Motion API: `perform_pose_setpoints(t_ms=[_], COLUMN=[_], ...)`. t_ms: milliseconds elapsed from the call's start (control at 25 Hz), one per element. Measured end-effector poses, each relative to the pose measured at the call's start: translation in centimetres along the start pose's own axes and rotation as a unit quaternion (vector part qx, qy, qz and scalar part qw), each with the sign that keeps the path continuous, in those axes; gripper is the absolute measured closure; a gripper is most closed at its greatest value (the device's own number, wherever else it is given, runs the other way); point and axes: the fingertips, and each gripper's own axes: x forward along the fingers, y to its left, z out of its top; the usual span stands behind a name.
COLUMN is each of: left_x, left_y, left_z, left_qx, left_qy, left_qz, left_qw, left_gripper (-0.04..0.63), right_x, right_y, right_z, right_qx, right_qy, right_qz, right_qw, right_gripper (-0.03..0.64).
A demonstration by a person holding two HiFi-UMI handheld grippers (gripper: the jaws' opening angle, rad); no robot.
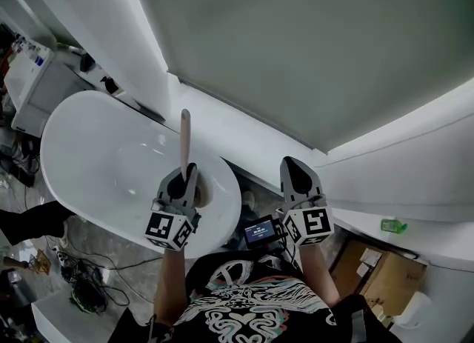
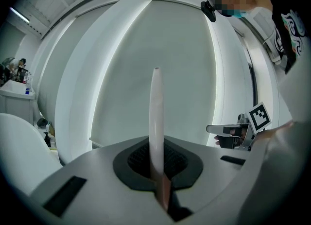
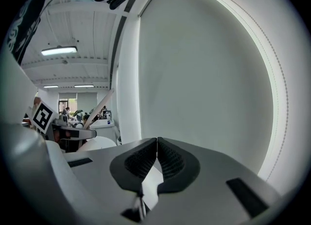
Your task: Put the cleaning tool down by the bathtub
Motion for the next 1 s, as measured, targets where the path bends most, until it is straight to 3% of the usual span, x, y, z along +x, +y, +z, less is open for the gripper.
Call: perform_pose_setpoints(t_ms=[840, 1000], left_x=[8.8, 9.9], left_y=[2.4, 2.3], left_z=[-3.3, -3.4], left_qx=[0.038, 0.043], left_qy=[0.050, 0.045], left_qz=[-0.004, -0.008], left_qw=[0.9980, 0.9981], left_gripper=[0.581, 0.581], right_x=[7.0, 7.8], right_y=[-6.0, -6.8], right_z=[-5.6, -6.5], right_qx=[0.017, 0.010], right_qy=[0.048, 0.047], right_qz=[0.000, -0.011], right_qw=[0.999, 0.999], right_gripper=[0.589, 0.589])
